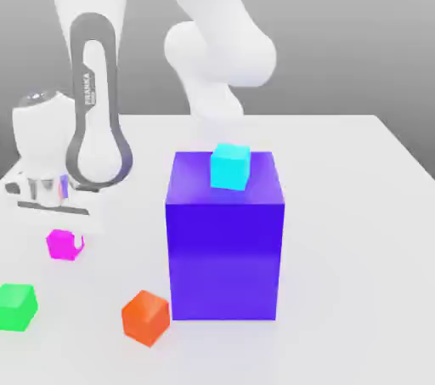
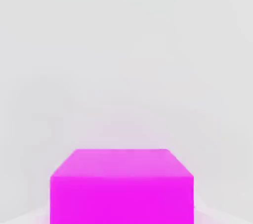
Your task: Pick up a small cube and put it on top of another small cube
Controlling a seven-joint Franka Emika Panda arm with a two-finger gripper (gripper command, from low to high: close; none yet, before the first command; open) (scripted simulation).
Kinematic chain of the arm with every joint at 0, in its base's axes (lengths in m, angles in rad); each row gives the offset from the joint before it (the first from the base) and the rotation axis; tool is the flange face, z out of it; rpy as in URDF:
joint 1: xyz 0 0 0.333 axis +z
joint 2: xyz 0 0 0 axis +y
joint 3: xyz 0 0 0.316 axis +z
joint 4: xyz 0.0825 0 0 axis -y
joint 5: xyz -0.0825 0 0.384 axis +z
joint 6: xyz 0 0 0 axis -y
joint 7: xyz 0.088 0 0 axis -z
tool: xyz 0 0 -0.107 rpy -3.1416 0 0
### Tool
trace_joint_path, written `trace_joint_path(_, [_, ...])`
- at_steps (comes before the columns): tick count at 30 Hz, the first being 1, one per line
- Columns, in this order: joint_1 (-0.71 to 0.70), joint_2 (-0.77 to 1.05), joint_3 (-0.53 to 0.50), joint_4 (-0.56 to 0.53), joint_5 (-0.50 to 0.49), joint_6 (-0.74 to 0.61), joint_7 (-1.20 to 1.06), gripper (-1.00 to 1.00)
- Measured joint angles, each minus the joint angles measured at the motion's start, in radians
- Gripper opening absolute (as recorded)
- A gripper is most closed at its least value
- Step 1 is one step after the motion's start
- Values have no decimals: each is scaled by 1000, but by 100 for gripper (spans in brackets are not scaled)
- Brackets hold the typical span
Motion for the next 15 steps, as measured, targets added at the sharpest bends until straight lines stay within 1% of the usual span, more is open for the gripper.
trace_joint_path(3, [74, -105, -118, -29, -184, -73, 138, -100])
trace_joint_path(5, [69, -181, -149, -46, -309, -126, 229, -100])
trace_joint_path(6, [73, -192, -149, -38, -329, -146, 246, -100])
trace_joint_path(8, [85, -191, -144, -10, -334, -178, 256, -100])
trace_joint_path(15, [119, -140, -111, 119, -303, -274, 261, -100])
